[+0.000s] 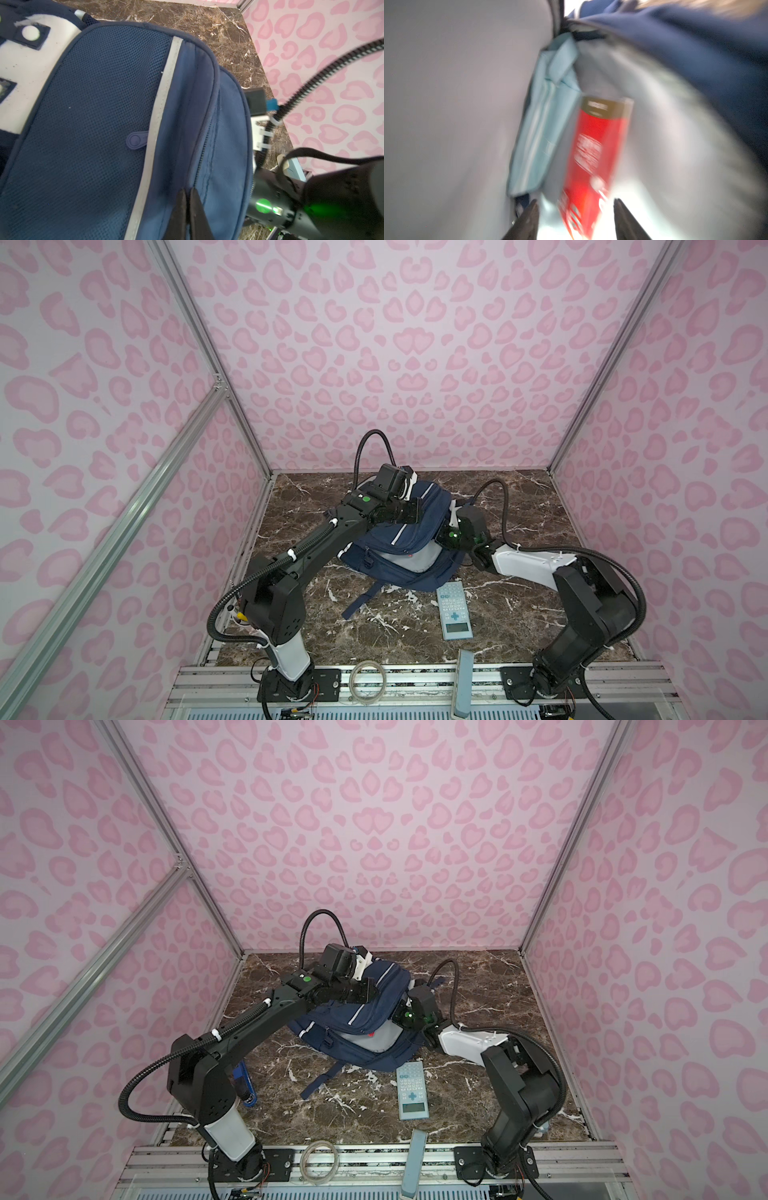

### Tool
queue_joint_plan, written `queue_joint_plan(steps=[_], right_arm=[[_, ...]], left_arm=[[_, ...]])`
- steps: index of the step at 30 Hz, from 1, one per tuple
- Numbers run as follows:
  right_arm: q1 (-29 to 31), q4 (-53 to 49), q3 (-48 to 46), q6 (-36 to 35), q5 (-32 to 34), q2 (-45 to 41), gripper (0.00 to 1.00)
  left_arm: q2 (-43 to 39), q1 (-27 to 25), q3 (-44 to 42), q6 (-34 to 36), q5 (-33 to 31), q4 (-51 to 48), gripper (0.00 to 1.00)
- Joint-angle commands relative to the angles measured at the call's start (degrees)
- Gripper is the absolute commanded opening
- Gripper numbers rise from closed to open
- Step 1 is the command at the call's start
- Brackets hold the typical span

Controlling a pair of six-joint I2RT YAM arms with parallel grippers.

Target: Pack the student bag

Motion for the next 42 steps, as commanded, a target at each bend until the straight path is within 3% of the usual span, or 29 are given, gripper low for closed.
queue_joint_plan(steps=[1,7,9,11,12,14,17,18,22,25,29,33,36,39,42], right_arm=[[-1.5,-7.1,-4.6,-4.9,1.7,-7.8,0.37],[-1.1,-21.8,-7.5,-11.5,7.1,-24.1,0.25],[0.6,-24.1,-8.3,-12.1,8.3,-27.8,0.28],[4.5,-26.7,-8.5,-13.3,11.6,-30.0,0.49],[6.6,-27.8,-8.5,-13.8,13.8,-30.4,0.60],[11.8,-28.9,-8.5,-14.5,20.4,-30.7,0.75],[16.4,-25.5,-9.2,-14.8,23.1,-29.5,0.82],[17.4,-24.2,-9.1,-14.7,23.2,-28.7,0.98],[23.4,-20.9,-5.1,-15.9,25.5,-21.3,0.98],[26.9,-15.4,-2.1,-16.8,24.9,-14.9,0.81],[28.9,-9.1,3.7,-17.1,22.3,-4.6,0.55],[29.6,-6.6,10.9,-18.9,19.0,4.5,0.40],[29.5,-6.5,16.1,-19.8,17.5,10.1,0.36],[28.9,-7.1,20.1,-19.7,17.2,14.7,0.34],[27.7,-6.9,22.5,-19.3,16.7,18.1,0.31]], left_arm=[[1.1,0.2,-2.4,-3.4,-4.3,6.4,0.03],[5.7,0.1,-4.4,-6.5,-1.8,11.3,0.03],[6.2,0.2,-5.3,-7.8,-1.4,12.9,0.19],[5.5,0.4,-7.2,-10.0,-0.4,15.3,0.62],[4.7,0.8,-8.5,-11.2,0.7,17.2,0.71],[1.9,1.8,-13.1,-14.7,2.0,21.4,0.82],[-4.0,3.5,-19.8,-18.9,1.3,25.7,0.97],[-6.1,4.1,-22.0,-20.1,1.3,26.5,0.99],[-16.9,6.8,-34.3,-25.3,0.4,32.7,1.00],[-23.7,10.7,-44.3,-30.6,-0.8,37.4,0.91],[-26.9,17.0,-55.8,-35.3,-1.9,47.7,0.82],[-23.5,18.6,-55.8,-32.0,-3.0,52.0,0.81],[-18.5,18.6,-52.4,-29.3,-1.7,53.3,0.77],[-14.8,18.6,-50.7,-29.7,-0.8,52.9,0.55],[-13.4,18.6,-51.6,-31.0,0.9,53.7,0.18]])
